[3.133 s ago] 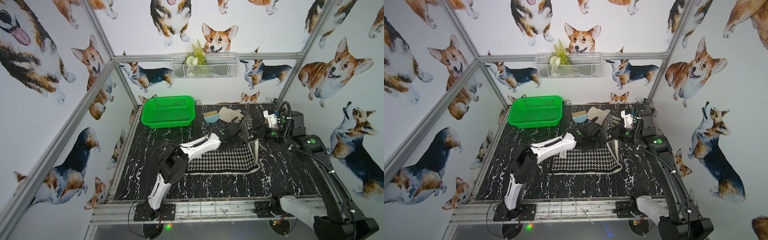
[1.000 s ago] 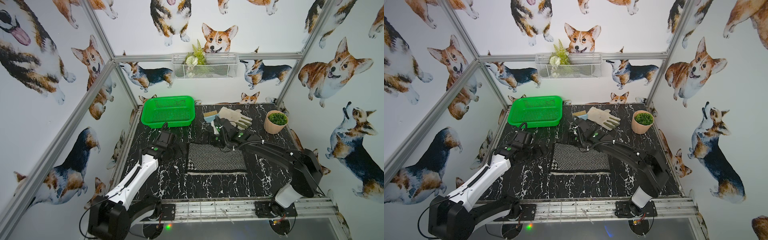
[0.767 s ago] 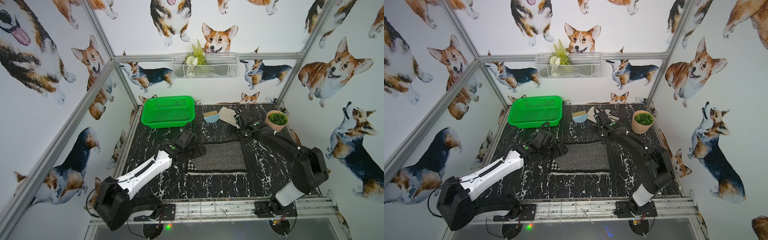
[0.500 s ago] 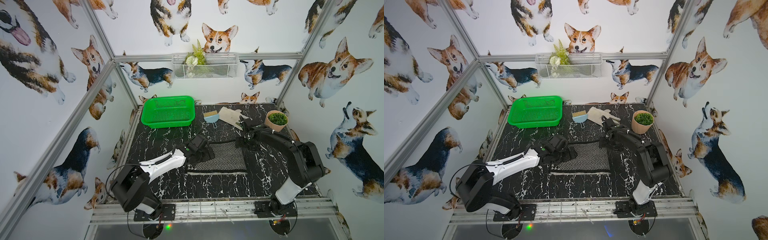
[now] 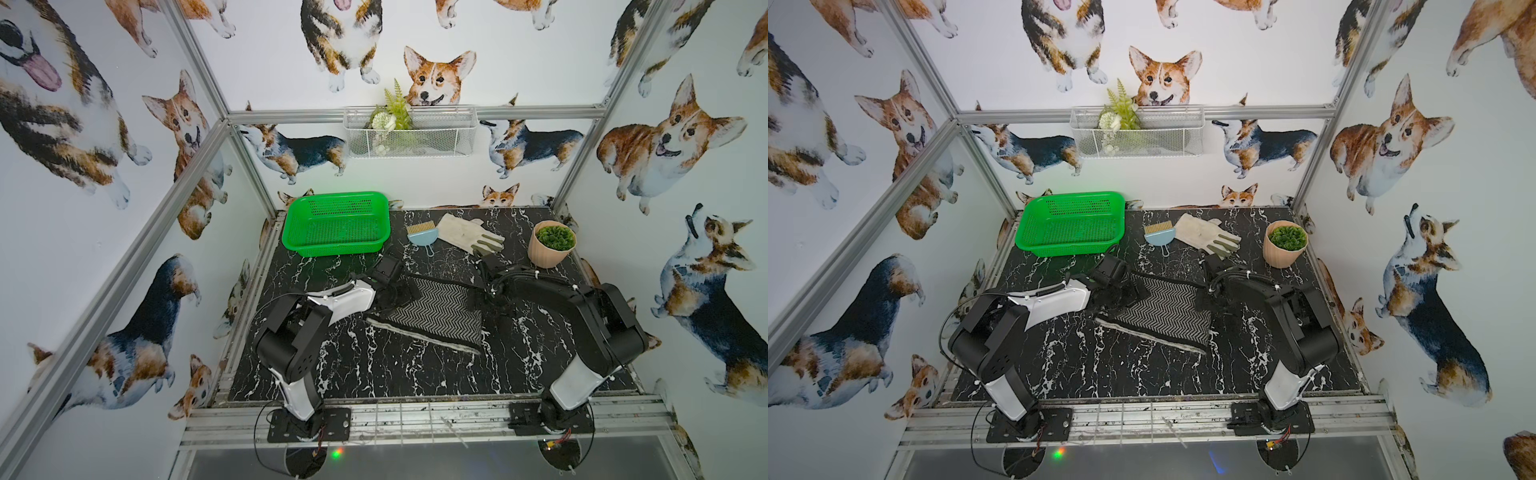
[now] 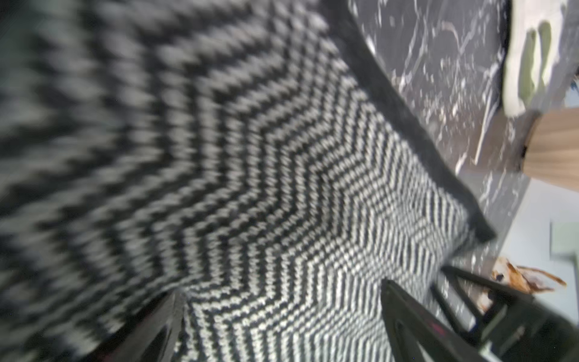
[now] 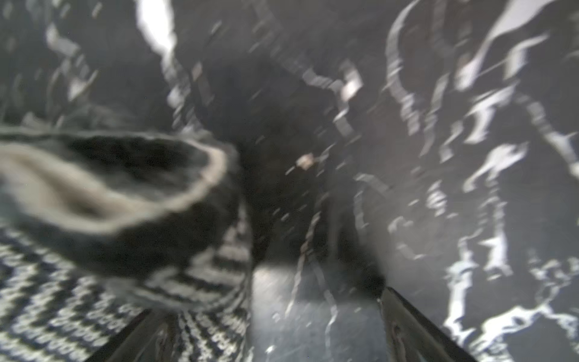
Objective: Roll up the scarf and place it into the basket
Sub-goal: Adjust the scarf at the center of the board.
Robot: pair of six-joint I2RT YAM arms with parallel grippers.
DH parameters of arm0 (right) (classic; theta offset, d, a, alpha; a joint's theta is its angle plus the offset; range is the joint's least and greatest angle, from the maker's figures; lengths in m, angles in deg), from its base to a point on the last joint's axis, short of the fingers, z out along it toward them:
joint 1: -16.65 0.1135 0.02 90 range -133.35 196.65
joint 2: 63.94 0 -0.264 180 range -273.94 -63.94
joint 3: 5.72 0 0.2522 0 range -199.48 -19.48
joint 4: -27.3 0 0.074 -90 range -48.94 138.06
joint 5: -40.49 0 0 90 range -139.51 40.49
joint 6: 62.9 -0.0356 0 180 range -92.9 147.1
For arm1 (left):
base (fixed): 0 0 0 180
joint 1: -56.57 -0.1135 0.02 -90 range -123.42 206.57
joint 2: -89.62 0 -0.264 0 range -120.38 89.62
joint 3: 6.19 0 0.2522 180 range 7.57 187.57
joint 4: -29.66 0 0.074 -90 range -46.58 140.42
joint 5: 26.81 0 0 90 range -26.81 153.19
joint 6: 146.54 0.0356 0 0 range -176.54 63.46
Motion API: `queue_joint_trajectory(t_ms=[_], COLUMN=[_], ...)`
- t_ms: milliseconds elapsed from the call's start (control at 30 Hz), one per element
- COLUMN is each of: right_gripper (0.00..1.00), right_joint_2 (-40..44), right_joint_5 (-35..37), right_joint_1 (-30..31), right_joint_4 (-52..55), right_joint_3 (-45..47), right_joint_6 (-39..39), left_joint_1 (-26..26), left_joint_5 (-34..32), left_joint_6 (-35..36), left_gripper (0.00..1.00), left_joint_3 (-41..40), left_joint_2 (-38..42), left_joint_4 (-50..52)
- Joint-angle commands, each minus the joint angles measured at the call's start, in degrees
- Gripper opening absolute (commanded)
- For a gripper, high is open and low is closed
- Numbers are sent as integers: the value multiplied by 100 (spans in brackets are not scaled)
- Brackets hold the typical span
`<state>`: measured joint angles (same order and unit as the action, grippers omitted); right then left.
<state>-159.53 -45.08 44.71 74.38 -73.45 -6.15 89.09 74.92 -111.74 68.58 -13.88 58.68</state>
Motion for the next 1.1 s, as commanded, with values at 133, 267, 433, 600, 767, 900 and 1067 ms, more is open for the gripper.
queue_joint_trajectory(t_ms=[133,267,433,600,767,900,1067], right_gripper=[100,100,100,100,100,100,96], right_joint_2=[107,23,-421,-737,-176,661,1372], right_joint_5=[-338,-204,-22,67,645,1103,723], right_joint_1=[1407,2135,3008,3334,3371,3407,3444], right_joint_4=[-194,-340,-340,-273,164,381,-18], right_joint_3=[322,160,-485,-983,-981,-777,-454], right_joint_6=[-1320,-1827,-2180,-2264,-1953,-1140,781], left_joint_1=[-539,-556,-699,-687,-593,-579,-530], left_joint_5=[-893,-1359,-1512,-1395,-1096,-762,17], left_joint_6=[1399,1784,2082,2272,2240,1948,1315], left_gripper=[100,100,100,100,100,100,100], left_joint_3=[1892,3073,4415,4924,4424,3563,2003], left_joint_2=[-1318,-1929,-2692,-2762,-1817,-780,374], left_joint_4=[2222,2951,3556,3608,3372,3081,2272])
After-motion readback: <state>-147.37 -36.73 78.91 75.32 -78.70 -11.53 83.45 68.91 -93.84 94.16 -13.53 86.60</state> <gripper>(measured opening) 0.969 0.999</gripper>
